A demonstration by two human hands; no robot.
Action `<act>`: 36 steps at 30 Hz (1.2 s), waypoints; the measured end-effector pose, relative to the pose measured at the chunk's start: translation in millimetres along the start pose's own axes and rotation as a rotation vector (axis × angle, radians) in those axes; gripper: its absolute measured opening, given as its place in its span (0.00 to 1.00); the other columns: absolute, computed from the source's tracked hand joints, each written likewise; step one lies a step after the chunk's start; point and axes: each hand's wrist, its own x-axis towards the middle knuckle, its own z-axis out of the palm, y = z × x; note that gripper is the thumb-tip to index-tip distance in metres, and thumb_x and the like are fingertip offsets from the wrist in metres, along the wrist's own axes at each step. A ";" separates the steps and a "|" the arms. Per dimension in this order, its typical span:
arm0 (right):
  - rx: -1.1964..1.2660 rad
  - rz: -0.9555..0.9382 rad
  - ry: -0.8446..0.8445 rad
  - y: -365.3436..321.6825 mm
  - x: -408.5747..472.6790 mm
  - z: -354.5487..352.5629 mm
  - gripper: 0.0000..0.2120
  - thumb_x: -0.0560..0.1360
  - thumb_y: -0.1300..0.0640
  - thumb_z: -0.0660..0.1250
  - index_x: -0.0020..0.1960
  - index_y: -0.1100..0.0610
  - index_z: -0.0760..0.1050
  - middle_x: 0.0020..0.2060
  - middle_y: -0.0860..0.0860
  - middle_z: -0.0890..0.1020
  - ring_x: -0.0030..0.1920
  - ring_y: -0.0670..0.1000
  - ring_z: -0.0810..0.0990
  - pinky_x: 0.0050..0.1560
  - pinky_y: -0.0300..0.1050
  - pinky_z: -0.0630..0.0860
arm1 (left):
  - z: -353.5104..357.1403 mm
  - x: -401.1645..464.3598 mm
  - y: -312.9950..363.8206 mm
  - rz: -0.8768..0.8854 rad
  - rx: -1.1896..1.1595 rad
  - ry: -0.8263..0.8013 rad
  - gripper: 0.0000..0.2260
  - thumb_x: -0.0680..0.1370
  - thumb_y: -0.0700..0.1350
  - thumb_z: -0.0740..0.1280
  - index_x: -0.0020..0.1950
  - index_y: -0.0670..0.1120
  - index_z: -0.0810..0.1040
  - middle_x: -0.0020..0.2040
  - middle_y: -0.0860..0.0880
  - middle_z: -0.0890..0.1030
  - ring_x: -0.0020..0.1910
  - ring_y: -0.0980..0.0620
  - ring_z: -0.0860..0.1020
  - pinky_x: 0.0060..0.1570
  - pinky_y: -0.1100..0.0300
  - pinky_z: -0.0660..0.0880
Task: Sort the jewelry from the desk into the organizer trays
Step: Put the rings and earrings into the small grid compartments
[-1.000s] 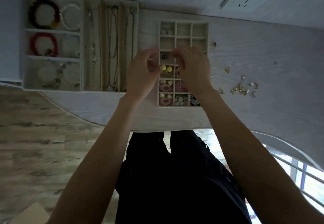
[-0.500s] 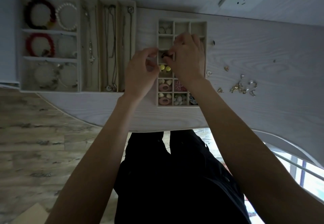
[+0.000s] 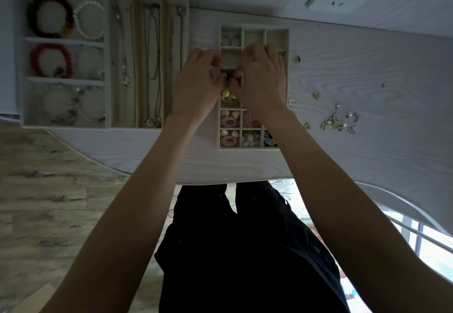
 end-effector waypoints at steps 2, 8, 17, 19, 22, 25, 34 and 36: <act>0.022 -0.054 0.029 -0.5 0.6 -0.4 0.19 0.70 0.48 0.60 0.46 0.61 0.80 0.52 0.55 0.78 0.54 0.57 0.73 0.53 0.49 0.69 | -1.7 7.6 0.6 0.007 0.035 -0.004 0.12 0.73 0.44 0.68 0.55 0.46 0.77 0.53 0.48 0.76 0.42 0.54 0.74 0.44 0.64 0.67; -0.098 -0.287 0.109 8.3 4.7 3.8 0.12 0.71 0.52 0.64 0.42 0.60 0.81 0.48 0.56 0.80 0.49 0.57 0.77 0.47 0.48 0.71 | -3.8 13.8 4.8 0.023 0.121 -0.023 0.12 0.73 0.44 0.68 0.56 0.48 0.77 0.55 0.49 0.76 0.47 0.53 0.75 0.46 0.65 0.66; 0.064 -0.235 0.168 14.5 4.9 7.3 0.04 0.68 0.59 0.69 0.39 0.56 0.83 0.48 0.54 0.80 0.50 0.59 0.77 0.51 0.48 0.74 | -4.4 12.2 7.3 0.006 0.117 -0.024 0.12 0.73 0.43 0.68 0.56 0.48 0.78 0.55 0.48 0.75 0.48 0.50 0.77 0.48 0.59 0.72; 0.143 -0.160 0.218 10.4 1.9 7.8 0.02 0.67 0.62 0.69 0.38 0.58 0.81 0.45 0.55 0.80 0.48 0.58 0.77 0.48 0.47 0.75 | -4.3 12.6 7.4 0.013 0.130 -0.025 0.12 0.73 0.43 0.67 0.56 0.49 0.77 0.55 0.48 0.75 0.49 0.50 0.77 0.50 0.58 0.73; 0.292 -0.014 0.290 11.1 -5.5 7.1 0.02 0.66 0.65 0.68 0.38 0.59 0.79 0.43 0.55 0.80 0.46 0.57 0.76 0.44 0.44 0.72 | -6.8 10.7 5.5 0.043 0.120 -0.035 0.12 0.74 0.45 0.67 0.57 0.48 0.78 0.56 0.48 0.75 0.49 0.50 0.77 0.52 0.55 0.74; 0.308 0.072 0.284 15.1 -12.2 3.9 0.04 0.67 0.64 0.69 0.39 0.57 0.80 0.45 0.55 0.79 0.47 0.58 0.75 0.43 0.43 0.71 | -10.5 6.5 0.7 0.102 0.120 -0.034 0.10 0.75 0.46 0.66 0.56 0.48 0.79 0.55 0.47 0.75 0.49 0.51 0.76 0.51 0.58 0.73; 0.116 -0.162 -0.016 15.8 -0.1 -3.2 0.06 0.71 0.53 0.68 0.41 0.50 0.84 0.60 0.52 0.77 0.62 0.59 0.71 0.57 0.52 0.69 | -11.2 5.7 2.2 0.175 0.285 -0.007 0.09 0.78 0.48 0.64 0.55 0.49 0.81 0.54 0.46 0.76 0.53 0.48 0.75 0.44 0.59 0.69; 0.097 -0.157 -0.053 15.6 3.4 -3.4 0.06 0.71 0.53 0.69 0.41 0.51 0.84 0.62 0.52 0.76 0.63 0.59 0.69 0.59 0.53 0.68 | -9.5 6.5 2.3 0.169 0.300 0.004 0.09 0.78 0.49 0.63 0.54 0.49 0.81 0.54 0.47 0.75 0.53 0.49 0.75 0.43 0.60 0.67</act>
